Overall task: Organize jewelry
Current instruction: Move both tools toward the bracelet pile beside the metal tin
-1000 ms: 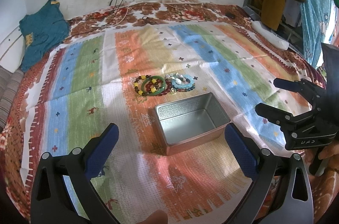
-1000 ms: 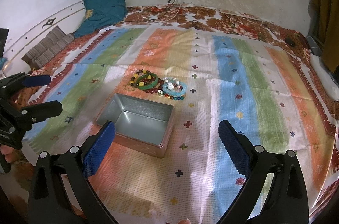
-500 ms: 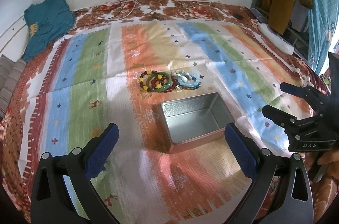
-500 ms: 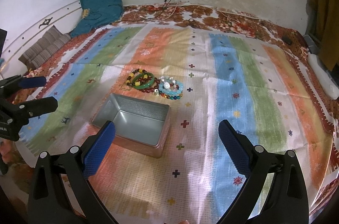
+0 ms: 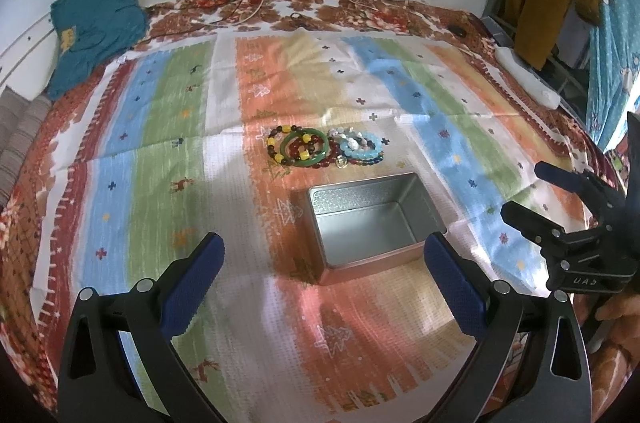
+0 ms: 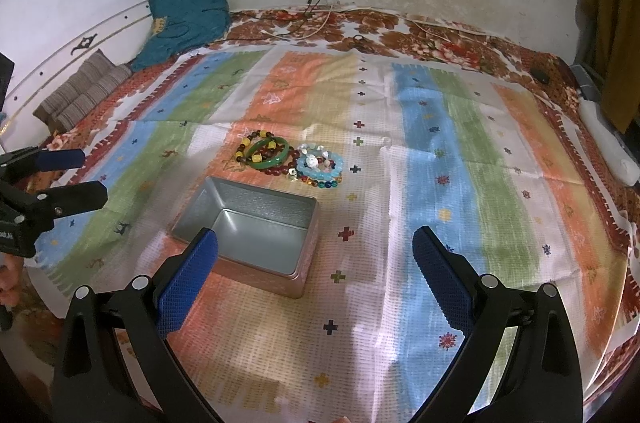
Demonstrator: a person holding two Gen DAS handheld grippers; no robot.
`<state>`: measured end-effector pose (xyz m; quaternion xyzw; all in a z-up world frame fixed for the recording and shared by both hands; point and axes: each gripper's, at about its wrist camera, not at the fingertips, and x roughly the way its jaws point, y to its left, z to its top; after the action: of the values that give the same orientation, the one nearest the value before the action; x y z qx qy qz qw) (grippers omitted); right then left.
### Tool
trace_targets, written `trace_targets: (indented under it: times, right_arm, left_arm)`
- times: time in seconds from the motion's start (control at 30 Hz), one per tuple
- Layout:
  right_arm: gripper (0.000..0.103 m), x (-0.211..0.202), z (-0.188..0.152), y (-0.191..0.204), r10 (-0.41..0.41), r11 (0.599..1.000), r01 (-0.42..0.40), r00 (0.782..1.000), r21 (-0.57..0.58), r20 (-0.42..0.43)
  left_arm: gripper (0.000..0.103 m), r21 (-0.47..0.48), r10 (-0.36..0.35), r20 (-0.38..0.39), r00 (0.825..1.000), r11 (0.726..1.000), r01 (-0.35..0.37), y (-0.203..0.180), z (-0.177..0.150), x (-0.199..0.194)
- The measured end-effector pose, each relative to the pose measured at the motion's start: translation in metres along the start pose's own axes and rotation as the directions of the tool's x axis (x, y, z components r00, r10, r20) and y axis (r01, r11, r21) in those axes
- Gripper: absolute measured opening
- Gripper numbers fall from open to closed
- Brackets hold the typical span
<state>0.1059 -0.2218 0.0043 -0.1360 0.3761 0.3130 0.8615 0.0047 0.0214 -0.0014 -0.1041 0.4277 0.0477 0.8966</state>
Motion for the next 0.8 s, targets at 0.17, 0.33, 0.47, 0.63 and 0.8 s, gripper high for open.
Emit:
trace_targets:
  times: [0.17,0.33,0.47,0.63,0.8]
  right_arm:
    - [0.099,0.001,0.000,-0.005,-0.005,1.000,0.005,1.000,0.005,-0.005]
    - [0.099,0.004,0.002,-0.009,-0.017,1.000,0.018,1.000,0.008,-0.014]
    - [0.099,0.007,0.005,-0.008,-0.039,0.999,0.039,0.999,0.005,-0.011]
    - [0.099,0.010,0.008,-0.009,-0.054,0.998,0.054,0.999,0.018,-0.011]
    - [0.099,0.017,0.014,-0.007,-0.094,0.996,0.094,0.996,-0.009,0.003]
  left_arm:
    - [0.097,0.005,0.011,0.005,1.000,1.000,-0.011,0.000,0.000,0.000]
    - [0.097,0.003,0.024,0.003,1.000,1.000,-0.025,0.002,0.001,0.001]
    - [0.097,-0.002,0.023,0.009,1.000,1.000,-0.022,0.006,0.005,0.002]
    - [0.097,-0.007,0.058,-0.004,0.998,0.998,-0.058,0.009,0.010,0.011]
    - [0.097,-0.015,0.092,0.003,0.996,0.996,-0.092,0.007,0.015,0.017]
